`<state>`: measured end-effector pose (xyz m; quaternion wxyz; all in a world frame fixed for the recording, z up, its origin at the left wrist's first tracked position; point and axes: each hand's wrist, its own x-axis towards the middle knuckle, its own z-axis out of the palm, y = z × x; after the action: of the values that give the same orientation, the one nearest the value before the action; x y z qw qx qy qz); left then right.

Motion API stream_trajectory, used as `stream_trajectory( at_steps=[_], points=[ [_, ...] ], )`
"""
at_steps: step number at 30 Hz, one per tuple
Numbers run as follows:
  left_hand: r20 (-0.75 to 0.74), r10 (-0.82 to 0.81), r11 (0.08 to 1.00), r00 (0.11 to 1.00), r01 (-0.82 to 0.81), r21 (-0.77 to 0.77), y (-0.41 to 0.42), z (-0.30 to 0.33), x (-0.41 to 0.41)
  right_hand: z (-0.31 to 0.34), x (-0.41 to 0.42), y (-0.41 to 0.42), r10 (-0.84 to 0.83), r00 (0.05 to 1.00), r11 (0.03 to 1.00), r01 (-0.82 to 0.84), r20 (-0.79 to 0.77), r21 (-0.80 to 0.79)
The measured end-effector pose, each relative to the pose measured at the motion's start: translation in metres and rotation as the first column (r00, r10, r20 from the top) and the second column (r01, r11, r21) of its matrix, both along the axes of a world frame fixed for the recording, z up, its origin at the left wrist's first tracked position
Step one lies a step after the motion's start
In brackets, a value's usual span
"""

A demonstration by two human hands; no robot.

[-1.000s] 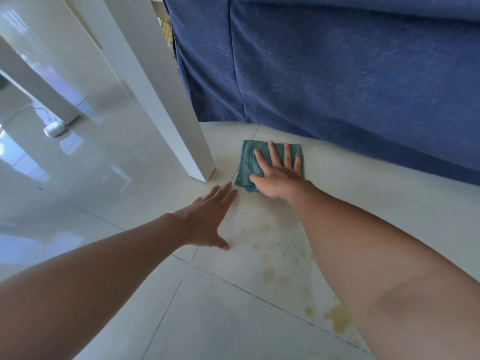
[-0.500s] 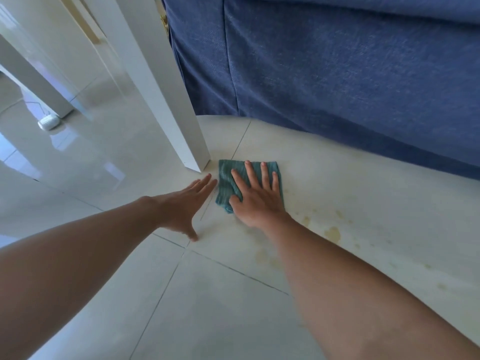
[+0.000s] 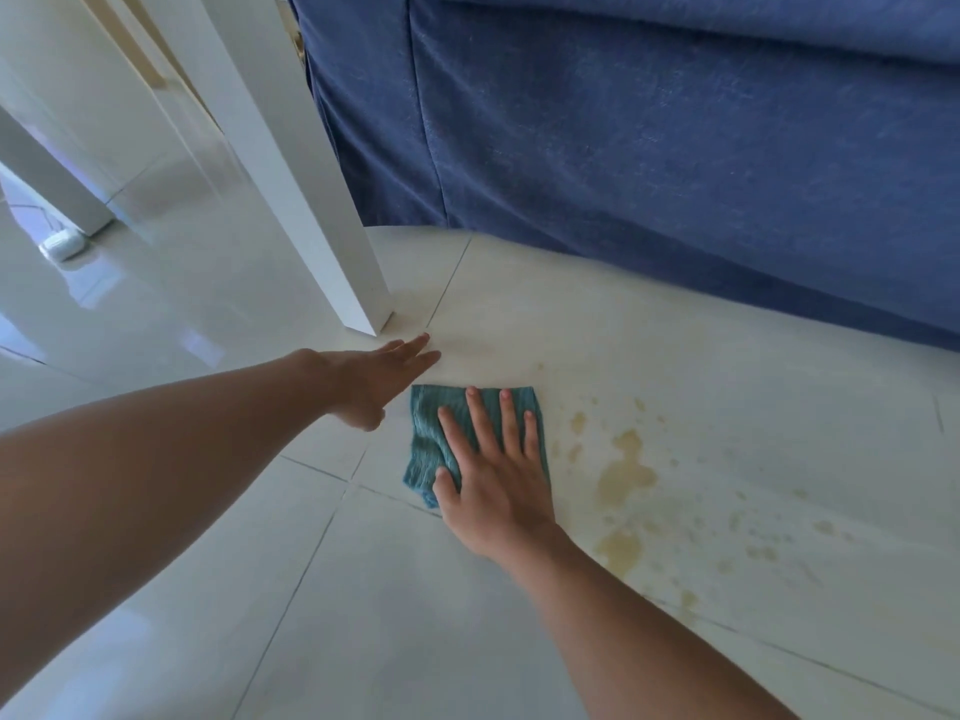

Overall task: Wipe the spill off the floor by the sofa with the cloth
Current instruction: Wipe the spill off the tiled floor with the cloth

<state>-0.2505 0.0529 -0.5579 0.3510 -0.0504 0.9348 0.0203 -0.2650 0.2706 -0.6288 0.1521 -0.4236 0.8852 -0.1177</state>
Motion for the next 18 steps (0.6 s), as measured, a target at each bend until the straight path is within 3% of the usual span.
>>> stream_trajectory(
  at_steps=[18],
  points=[
    [0.042,-0.147,0.989,0.988,0.147,0.007,0.058,0.001,-0.057,0.0,0.058,0.047,-0.041,0.999,0.996,0.042,0.013,-0.073]
  ],
)
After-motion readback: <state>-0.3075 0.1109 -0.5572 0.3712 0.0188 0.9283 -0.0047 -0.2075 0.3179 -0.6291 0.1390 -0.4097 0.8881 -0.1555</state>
